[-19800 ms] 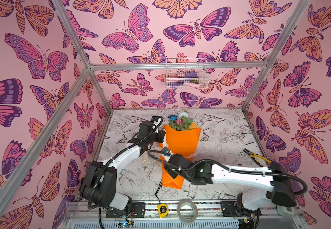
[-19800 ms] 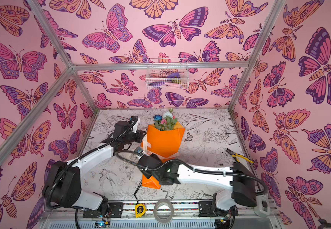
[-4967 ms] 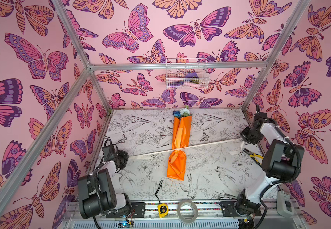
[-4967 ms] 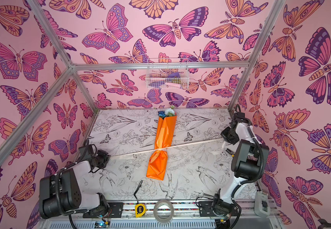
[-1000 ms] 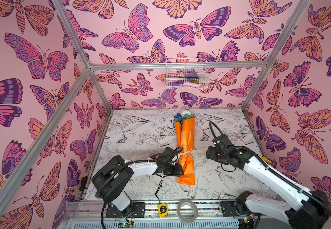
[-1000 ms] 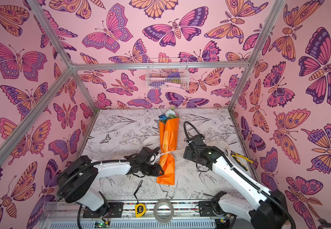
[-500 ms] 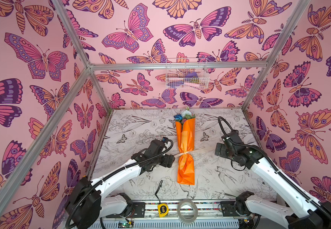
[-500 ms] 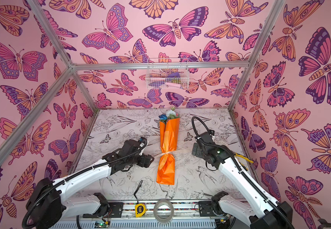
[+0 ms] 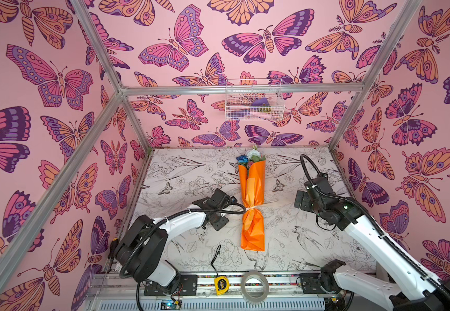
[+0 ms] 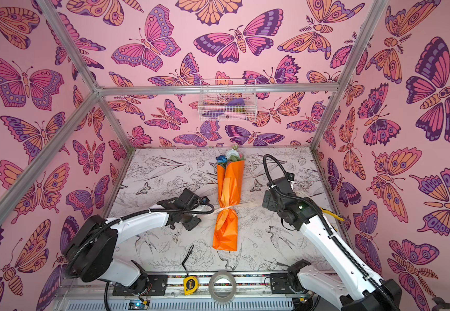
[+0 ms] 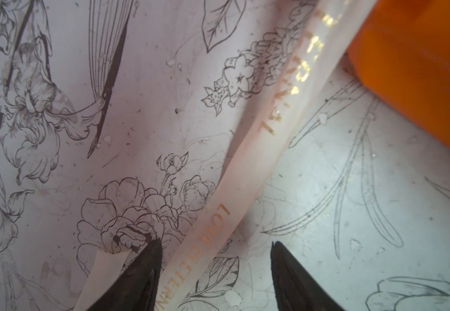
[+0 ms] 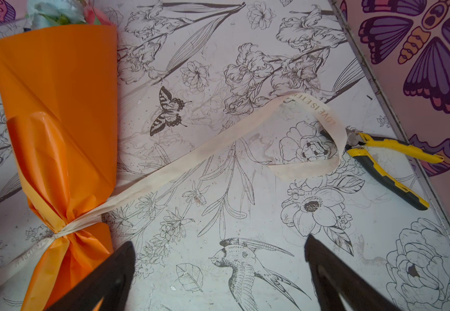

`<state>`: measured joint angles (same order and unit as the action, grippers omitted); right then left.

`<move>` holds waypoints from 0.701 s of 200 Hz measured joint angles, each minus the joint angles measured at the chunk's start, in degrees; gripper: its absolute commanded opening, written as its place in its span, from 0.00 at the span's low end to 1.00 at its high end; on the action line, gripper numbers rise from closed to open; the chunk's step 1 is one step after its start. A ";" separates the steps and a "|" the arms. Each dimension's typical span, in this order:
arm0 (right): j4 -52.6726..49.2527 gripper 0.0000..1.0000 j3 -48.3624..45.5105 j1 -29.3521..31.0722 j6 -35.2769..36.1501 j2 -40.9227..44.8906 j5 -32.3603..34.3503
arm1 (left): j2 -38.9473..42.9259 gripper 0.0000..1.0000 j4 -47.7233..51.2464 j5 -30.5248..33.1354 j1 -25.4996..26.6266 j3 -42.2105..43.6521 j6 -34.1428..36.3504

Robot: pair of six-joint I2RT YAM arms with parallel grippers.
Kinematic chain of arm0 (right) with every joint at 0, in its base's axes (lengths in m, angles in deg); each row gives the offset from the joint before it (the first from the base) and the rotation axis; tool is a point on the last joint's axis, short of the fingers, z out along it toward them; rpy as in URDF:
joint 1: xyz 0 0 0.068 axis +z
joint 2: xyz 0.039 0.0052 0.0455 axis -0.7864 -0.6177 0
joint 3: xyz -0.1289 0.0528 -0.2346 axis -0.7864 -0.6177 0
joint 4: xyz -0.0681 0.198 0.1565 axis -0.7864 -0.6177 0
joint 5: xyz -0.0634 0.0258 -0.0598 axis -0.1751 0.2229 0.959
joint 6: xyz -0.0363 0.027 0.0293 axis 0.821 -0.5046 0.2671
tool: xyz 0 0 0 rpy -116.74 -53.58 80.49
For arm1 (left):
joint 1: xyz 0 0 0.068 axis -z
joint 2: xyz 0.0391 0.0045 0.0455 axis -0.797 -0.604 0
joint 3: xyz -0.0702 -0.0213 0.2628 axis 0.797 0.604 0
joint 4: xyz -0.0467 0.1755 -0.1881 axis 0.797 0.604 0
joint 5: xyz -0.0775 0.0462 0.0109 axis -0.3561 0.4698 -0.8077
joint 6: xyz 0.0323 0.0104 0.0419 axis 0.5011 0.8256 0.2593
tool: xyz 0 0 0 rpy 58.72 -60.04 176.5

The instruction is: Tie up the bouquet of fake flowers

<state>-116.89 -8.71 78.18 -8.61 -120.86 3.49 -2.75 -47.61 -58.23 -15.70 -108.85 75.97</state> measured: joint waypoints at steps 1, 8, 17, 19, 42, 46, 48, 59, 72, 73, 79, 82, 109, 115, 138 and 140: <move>0.02 0.99 0.00 -0.02 0.00 0.02 0.00 | -0.15 0.63 0.04 -0.02 -0.07 -0.11 0.00; 0.15 0.99 -0.04 -0.09 -0.02 0.44 0.15 | -0.83 0.61 0.15 -0.02 -0.24 -0.57 0.17; 0.33 0.99 -0.11 -0.11 -0.04 0.90 0.37 | -1.88 0.59 0.52 -0.04 -0.39 -1.27 0.50; 0.35 0.99 -0.13 -0.11 -0.04 0.98 0.39 | -2.03 0.59 0.59 -0.02 -0.39 -1.36 0.63; 0.63 0.99 -0.52 -0.17 -0.04 1.95 0.79 | -4.09 0.57 1.64 -0.15 -0.44 -2.36 1.07; 0.68 0.99 -0.63 -0.24 -0.04 2.03 0.81 | -4.35 0.57 1.86 -0.28 -0.44 -2.49 1.07; 0.68 0.99 -0.68 -0.28 -0.04 2.10 0.83 | -4.46 0.57 2.01 -0.33 -0.44 -2.56 1.09; 0.72 0.99 -0.70 -0.48 -0.07 2.21 1.05 | -4.92 0.56 2.45 -0.79 -0.44 -2.82 1.09; 0.79 0.99 -0.70 -0.70 -0.11 2.32 1.22 | -5.49 0.54 2.62 -1.31 -0.46 -3.10 1.09; 0.79 0.99 -0.72 -0.70 -0.11 2.32 1.22 | -5.53 0.54 2.62 -1.33 -0.46 -3.13 1.09; 0.83 0.99 -0.72 -0.72 -0.22 2.36 1.29 | -5.92 0.54 2.62 -1.42 -0.48 -3.30 1.07; 0.85 0.99 -0.72 -0.74 -0.26 2.38 1.38 | -6.14 0.53 2.64 -1.46 -0.50 -3.41 1.07; 0.96 0.99 -0.79 -0.74 -0.70 2.38 1.44 | -7.98 0.47 2.86 -1.73 -1.16 -4.63 1.01; 0.96 0.99 -0.83 -0.74 -0.76 2.36 1.44 | -8.48 0.45 3.06 -1.81 -1.46 -5.14 0.85; 0.98 0.99 -0.92 -0.74 -0.92 2.32 1.42 | -9.99 0.36 3.08 -1.95 -2.32 -6.69 0.92; 0.98 0.99 -0.92 -0.74 -0.92 2.29 1.42 | -10.10 0.35 3.06 -2.05 -2.34 -6.80 0.83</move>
<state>-115.91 -9.63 77.43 -9.53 -118.56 4.92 -12.85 -44.55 -60.29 -18.03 -115.65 76.80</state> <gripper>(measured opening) 0.992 0.379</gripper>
